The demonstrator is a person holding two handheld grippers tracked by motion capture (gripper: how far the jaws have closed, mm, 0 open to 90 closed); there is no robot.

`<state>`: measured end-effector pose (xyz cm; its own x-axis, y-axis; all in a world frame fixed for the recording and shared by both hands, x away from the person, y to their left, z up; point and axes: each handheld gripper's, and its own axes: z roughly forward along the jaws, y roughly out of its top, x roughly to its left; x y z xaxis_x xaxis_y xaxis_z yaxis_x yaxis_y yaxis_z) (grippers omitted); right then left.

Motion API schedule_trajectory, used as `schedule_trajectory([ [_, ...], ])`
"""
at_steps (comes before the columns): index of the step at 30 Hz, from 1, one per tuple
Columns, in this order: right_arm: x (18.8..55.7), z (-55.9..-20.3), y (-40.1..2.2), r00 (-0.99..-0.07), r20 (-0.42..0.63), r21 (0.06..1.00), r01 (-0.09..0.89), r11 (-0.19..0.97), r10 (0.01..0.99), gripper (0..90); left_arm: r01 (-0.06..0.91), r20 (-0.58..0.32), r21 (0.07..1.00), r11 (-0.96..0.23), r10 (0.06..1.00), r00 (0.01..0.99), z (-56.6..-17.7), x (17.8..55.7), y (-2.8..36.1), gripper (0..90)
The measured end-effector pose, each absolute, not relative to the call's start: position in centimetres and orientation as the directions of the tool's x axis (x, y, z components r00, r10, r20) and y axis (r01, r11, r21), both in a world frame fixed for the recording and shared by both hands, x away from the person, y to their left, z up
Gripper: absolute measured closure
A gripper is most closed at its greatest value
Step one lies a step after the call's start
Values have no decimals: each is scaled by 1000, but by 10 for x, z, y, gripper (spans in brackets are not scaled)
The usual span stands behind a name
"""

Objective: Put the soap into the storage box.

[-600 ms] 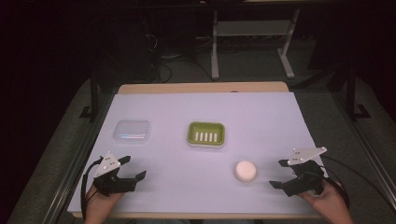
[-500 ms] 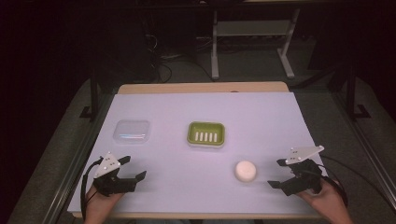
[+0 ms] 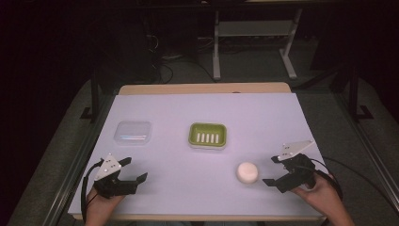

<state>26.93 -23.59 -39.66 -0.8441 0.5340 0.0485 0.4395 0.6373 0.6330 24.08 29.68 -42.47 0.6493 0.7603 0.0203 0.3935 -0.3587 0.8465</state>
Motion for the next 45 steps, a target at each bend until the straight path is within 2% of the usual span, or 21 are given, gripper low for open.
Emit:
schedule_trajectory([
  [23,284,-399,-203,-879,42,557,416,719,475,141,389,24,847,-364,756,655,-425,241,297,161],
  [45,304,-418,-166,-899,45,416,414,810,437,141,388,25,843,-373,747,665,-425,241,294,158],
])
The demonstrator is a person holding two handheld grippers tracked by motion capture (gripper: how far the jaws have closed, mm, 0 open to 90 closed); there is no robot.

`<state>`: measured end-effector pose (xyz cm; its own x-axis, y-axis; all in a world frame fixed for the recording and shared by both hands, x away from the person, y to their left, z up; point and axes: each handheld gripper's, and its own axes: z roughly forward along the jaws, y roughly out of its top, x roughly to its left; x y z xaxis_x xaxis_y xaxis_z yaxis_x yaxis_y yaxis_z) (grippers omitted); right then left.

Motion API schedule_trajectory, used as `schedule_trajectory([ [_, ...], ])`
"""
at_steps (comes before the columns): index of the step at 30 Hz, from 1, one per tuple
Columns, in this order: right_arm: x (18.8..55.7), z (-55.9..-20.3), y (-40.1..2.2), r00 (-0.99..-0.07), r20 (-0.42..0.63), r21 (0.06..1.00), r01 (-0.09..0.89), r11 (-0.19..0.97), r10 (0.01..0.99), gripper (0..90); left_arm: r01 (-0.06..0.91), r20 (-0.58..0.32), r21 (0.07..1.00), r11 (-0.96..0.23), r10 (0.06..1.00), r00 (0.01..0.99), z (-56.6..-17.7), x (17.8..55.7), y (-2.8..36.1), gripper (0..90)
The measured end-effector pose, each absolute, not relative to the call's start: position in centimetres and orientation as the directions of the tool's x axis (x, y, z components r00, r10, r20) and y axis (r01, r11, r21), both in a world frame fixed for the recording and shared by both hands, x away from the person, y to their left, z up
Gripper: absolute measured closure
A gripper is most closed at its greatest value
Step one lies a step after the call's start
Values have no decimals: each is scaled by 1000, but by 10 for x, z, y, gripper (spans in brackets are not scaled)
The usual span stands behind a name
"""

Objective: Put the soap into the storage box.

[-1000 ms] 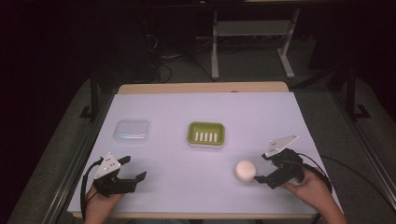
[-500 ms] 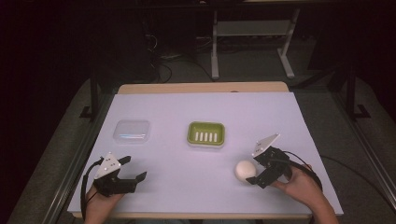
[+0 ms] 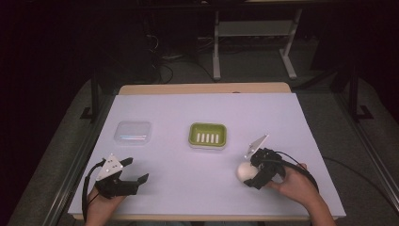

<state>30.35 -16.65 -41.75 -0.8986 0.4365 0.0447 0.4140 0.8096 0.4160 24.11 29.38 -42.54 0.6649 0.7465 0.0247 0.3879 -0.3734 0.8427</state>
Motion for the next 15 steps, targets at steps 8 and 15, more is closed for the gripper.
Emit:
schedule_trajectory([
  [8,306,-422,-158,-904,30,379,406,832,427,151,387,26,843,-375,746,666,-425,241,294,158],
  [15,307,-423,-155,-907,24,364,399,842,419,203,384,28,844,-376,744,667,-425,241,294,158],
])
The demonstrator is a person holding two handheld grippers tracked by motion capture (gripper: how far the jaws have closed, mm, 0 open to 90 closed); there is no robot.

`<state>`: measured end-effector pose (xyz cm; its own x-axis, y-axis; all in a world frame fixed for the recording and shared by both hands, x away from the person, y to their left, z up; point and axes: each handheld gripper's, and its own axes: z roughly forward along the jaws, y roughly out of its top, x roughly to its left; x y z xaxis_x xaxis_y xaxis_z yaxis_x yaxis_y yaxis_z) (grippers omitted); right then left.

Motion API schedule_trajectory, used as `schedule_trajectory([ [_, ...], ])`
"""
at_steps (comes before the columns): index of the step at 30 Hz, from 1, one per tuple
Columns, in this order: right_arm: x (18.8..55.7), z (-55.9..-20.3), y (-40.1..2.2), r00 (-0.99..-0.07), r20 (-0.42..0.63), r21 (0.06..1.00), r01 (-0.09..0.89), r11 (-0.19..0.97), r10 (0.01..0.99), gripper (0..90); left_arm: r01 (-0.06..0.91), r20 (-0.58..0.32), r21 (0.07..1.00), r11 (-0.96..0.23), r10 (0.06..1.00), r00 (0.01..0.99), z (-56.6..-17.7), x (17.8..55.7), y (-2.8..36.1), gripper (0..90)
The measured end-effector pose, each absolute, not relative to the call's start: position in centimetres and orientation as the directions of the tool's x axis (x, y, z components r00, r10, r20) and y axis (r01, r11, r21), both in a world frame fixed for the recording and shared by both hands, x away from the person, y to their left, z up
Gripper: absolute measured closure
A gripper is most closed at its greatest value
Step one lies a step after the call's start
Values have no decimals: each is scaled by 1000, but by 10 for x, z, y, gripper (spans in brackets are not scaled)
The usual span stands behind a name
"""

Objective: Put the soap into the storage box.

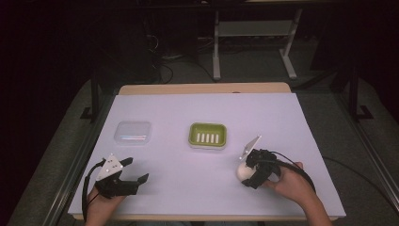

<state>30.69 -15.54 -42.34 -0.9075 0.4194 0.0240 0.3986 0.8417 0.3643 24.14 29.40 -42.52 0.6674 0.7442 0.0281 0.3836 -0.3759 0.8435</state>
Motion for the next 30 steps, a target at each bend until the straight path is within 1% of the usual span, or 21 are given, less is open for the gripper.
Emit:
schedule_trajectory([
  [5,306,-424,-155,-910,27,357,395,846,414,236,384,28,844,-375,745,667,-425,241,294,158],
  [18,308,-421,-154,-914,12,338,386,858,406,244,383,24,849,-365,750,661,-426,242,296,158],
  [30,320,-404,-150,-915,23,373,381,846,402,244,388,21,848,-362,753,658,-425,242,297,158],
])
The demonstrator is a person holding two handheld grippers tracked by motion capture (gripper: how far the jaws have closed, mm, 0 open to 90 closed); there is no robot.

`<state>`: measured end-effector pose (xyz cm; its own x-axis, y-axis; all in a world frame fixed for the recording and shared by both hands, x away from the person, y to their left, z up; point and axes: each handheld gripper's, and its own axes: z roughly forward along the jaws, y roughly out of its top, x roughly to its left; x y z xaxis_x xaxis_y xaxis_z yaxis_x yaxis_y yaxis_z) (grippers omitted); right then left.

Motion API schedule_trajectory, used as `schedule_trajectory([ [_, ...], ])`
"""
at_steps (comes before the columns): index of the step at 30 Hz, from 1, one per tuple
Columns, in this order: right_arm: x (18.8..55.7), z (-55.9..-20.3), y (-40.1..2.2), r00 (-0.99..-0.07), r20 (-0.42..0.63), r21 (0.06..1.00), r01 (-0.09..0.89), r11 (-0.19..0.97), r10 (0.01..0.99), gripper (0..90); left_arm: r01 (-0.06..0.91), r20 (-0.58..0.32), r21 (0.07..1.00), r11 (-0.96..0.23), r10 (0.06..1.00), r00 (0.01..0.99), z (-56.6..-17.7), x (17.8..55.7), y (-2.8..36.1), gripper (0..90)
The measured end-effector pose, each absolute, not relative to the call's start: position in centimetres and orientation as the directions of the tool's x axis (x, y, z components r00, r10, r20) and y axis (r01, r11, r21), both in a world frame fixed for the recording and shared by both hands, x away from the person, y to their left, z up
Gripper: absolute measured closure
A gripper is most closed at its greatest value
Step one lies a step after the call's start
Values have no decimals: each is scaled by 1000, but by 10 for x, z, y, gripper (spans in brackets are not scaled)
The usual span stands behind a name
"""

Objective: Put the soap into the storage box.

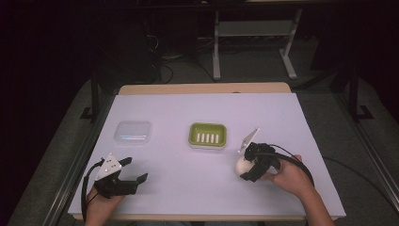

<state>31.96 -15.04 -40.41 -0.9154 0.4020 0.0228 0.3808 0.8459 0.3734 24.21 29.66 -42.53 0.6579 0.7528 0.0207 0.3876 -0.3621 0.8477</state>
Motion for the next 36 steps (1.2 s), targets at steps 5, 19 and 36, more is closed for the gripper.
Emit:
schedule_trajectory([
  [5,326,-399,-150,-915,37,396,383,835,403,244,390,18,847,-361,753,658,-426,243,297,158],
  [19,340,-390,-144,-916,40,423,377,824,399,244,390,18,847,-363,751,660,-426,243,296,159],
  [36,354,-381,-135,-918,43,445,372,815,395,244,388,17,848,-361,751,661,-426,243,297,158],
])
